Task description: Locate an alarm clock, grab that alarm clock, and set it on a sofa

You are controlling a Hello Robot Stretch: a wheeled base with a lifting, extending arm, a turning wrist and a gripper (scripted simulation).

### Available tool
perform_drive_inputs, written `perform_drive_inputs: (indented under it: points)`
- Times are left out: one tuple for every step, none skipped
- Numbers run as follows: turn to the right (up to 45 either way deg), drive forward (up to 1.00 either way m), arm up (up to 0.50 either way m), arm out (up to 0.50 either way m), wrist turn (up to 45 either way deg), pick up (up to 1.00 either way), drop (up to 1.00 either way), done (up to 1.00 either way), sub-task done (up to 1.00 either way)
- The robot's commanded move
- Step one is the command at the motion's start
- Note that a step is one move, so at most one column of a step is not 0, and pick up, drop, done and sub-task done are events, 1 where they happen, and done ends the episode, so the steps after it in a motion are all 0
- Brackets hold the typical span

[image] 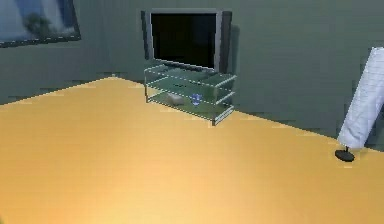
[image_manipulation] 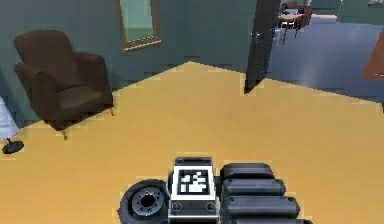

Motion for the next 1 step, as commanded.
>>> perform_drive_inputs:
  points:
    - [-6.0, 0.0, 0.0, 0.0, 0.0, 0.0, 0.0, 0.0, 0.0]
